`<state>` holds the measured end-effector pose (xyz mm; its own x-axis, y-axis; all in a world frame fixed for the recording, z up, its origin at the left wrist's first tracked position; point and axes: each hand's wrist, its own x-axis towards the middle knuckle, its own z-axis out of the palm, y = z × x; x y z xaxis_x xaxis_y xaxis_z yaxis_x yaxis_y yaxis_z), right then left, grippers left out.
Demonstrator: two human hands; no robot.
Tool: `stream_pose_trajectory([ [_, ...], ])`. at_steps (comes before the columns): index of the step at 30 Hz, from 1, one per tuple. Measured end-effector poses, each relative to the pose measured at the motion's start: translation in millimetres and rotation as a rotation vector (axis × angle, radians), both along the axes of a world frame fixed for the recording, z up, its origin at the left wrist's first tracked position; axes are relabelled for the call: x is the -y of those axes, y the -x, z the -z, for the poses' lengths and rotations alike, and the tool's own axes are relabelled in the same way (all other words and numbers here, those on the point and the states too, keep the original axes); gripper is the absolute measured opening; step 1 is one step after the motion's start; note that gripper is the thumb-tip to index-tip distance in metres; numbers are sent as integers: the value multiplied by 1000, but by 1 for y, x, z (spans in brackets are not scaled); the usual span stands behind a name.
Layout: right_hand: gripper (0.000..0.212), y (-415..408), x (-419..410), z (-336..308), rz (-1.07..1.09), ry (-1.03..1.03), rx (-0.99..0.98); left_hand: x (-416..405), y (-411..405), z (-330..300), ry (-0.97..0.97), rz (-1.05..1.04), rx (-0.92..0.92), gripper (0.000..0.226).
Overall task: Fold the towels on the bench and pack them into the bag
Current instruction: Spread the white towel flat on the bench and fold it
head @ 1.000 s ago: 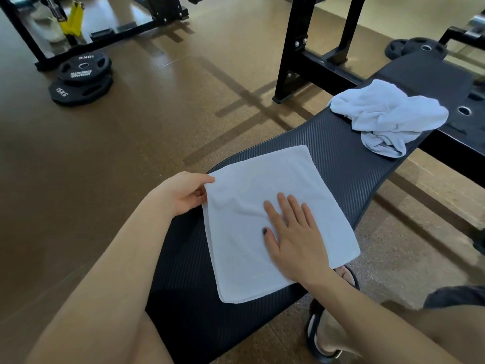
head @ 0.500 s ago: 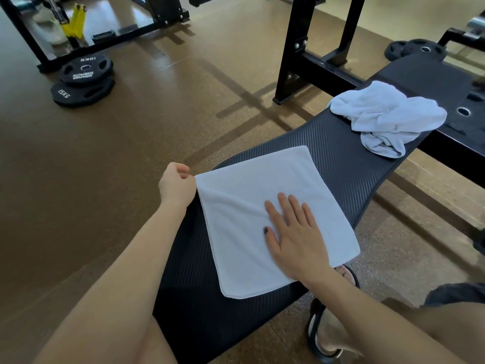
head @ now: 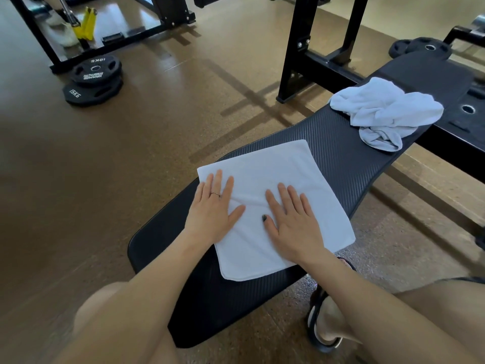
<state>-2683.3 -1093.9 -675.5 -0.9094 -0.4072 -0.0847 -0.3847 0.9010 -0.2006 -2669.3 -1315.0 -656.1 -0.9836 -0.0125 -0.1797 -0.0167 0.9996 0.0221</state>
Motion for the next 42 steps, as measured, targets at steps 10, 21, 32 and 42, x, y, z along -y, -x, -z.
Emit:
stream_pose_trajectory([
  [10,77,0,-1,-2,-24,-7,3,-15,-71,8,-5,252,69,81],
  [21,75,-13,3,-19,-71,26,-27,-6,-140,-7,102,467,-92,48],
  [32,69,-78,6,-4,-256,11,16,-18,-147,-15,153,682,-112,17],
  [42,65,-83,15,-13,-335,51,61,-20,-123,-40,129,508,-163,26],
])
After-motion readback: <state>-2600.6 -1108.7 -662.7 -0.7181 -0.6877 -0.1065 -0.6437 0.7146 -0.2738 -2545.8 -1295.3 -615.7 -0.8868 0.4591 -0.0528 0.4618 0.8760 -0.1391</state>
